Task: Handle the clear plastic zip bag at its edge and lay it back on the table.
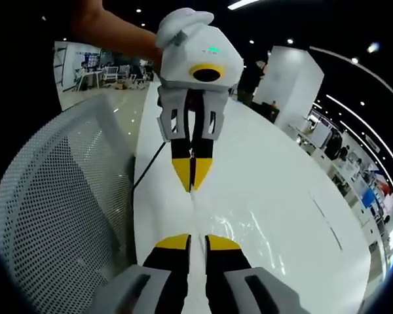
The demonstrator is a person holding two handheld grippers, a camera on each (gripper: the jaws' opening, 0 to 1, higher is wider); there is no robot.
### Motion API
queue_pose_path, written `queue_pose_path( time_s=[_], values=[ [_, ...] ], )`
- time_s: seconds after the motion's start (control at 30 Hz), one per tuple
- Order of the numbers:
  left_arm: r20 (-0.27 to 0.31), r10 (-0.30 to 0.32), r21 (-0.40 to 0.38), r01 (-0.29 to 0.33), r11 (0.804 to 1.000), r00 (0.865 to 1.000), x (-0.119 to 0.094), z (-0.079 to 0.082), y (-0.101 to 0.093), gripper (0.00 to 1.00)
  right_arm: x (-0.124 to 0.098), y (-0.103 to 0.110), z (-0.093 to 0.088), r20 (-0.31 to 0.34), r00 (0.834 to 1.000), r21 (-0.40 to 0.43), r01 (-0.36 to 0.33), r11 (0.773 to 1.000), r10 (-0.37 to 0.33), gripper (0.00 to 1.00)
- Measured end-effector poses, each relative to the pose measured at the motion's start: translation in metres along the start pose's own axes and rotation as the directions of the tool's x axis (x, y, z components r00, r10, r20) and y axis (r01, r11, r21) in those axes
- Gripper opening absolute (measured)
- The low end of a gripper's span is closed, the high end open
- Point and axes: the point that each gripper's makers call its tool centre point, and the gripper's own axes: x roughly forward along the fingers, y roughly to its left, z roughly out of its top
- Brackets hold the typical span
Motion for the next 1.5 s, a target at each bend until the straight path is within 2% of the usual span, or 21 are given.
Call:
queue_pose_path(
  time_s=[0.3,0.77,1.03,1.5],
  values=[
    [-0.006,-0.007,-0.030,0.007,1.000,1.000,0.001,0.002,-0.002,0.00,0.005,0.000,0.009,0.013,1.000,-0.017,-0.010,1.000,0.010,0.05],
    [0.000,-0.010,-0.024,0.010,1.000,1.000,0.002,0.009,-0.001,0.00,0.017,-0.002,0.023,0.030,0.999,-0.020,-0.027,0.999,0.027,0.07],
    [0.002,-0.007,-0.020,0.007,1.000,1.000,0.002,0.011,0.001,0.00,0.022,-0.003,0.025,0.027,0.998,-0.012,-0.047,0.999,0.048,0.06],
    [0.023,0.005,-0.018,-0.004,1.000,1.000,0.000,0.016,0.003,0.00,0.032,-0.002,0.025,0.006,0.997,-0.047,-0.073,0.996,0.073,0.03]
  ],
)
